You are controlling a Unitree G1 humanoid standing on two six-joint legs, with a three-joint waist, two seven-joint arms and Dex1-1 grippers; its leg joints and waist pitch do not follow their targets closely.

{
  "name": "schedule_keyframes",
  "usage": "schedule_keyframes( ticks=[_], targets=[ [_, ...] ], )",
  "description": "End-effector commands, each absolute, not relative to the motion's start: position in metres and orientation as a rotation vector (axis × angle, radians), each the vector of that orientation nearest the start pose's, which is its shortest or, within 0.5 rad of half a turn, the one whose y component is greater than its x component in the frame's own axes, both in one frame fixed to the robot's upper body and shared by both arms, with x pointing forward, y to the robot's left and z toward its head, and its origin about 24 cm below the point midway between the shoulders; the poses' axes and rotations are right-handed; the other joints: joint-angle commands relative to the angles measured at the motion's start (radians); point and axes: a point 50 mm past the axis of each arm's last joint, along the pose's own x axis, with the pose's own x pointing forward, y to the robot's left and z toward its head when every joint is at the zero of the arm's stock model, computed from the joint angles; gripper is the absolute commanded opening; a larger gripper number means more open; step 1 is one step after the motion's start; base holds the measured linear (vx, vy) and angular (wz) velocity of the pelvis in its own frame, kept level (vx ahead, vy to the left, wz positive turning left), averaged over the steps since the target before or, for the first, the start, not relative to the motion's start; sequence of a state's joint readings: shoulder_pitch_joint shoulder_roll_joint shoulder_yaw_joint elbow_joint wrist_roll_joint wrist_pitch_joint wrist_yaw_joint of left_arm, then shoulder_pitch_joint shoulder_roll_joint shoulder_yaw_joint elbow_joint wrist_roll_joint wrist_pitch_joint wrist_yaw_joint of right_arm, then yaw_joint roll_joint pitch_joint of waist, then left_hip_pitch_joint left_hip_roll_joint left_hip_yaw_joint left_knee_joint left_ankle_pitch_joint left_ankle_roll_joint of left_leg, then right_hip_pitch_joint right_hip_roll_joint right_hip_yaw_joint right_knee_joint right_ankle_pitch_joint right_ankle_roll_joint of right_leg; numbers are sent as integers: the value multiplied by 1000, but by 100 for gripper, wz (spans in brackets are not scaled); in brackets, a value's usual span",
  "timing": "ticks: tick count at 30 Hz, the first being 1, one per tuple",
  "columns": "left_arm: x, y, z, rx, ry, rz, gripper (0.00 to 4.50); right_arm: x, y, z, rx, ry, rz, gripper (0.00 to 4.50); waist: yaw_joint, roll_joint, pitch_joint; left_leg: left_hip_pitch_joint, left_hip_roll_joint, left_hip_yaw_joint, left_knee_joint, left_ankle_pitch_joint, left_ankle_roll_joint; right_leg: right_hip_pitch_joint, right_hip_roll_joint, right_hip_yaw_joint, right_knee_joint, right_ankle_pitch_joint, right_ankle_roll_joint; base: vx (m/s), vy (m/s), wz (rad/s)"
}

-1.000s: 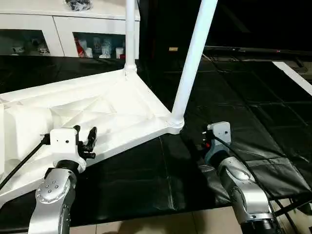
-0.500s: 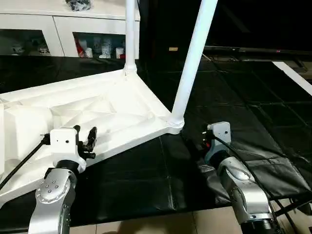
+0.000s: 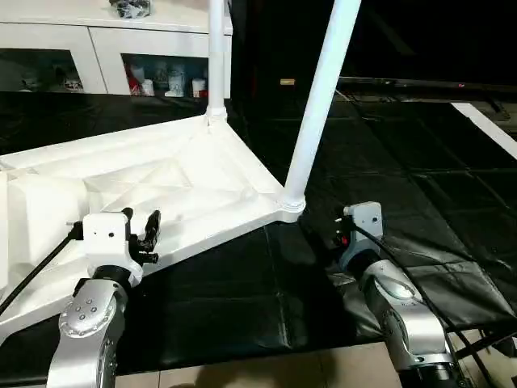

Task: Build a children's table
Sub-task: Rotate leg to tighten

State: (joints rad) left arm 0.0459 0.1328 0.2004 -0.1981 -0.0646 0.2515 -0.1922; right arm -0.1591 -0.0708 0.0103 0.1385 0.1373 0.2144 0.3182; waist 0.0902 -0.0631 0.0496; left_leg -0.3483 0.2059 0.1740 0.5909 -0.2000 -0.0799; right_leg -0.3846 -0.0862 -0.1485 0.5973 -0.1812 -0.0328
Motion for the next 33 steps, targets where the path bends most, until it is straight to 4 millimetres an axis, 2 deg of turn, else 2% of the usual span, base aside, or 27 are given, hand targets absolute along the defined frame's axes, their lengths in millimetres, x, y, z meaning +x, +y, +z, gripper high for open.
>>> schedule_keyframes(
  ticks=[1, 11, 18, 33],
  targets=[
    [240, 211, 61, 58, 78, 1, 247, 282, -134, 35, 83, 183, 376, 450, 1, 17, -53, 2, 41, -18, -78, -222, -2, 44, -73, 79, -80, -263, -52, 0, 0, 0],
    [240, 211, 61, 58, 78, 1, 247, 282, -134, 35, 83, 183, 376, 450, 1, 14, -54, 2, 40, -19, -79, -240, -6, 43, -73, 78, -83, -283, -41, 0, 0, 0],
    [240, 211, 61, 58, 78, 1, 247, 282, -134, 35, 83, 183, 376, 450, 1, 15, -55, 1, 41, -19, -79, -221, -6, 45, -72, 79, -77, -239, -54, 0, 0, 0],
    [240, 211, 61, 58, 78, 1, 247, 282, -134, 35, 83, 183, 376, 450, 1, 15, -54, 3, 41, -18, -79, -233, -7, 43, -72, 79, -79, -251, -54, 0, 0, 0]
  ],
)
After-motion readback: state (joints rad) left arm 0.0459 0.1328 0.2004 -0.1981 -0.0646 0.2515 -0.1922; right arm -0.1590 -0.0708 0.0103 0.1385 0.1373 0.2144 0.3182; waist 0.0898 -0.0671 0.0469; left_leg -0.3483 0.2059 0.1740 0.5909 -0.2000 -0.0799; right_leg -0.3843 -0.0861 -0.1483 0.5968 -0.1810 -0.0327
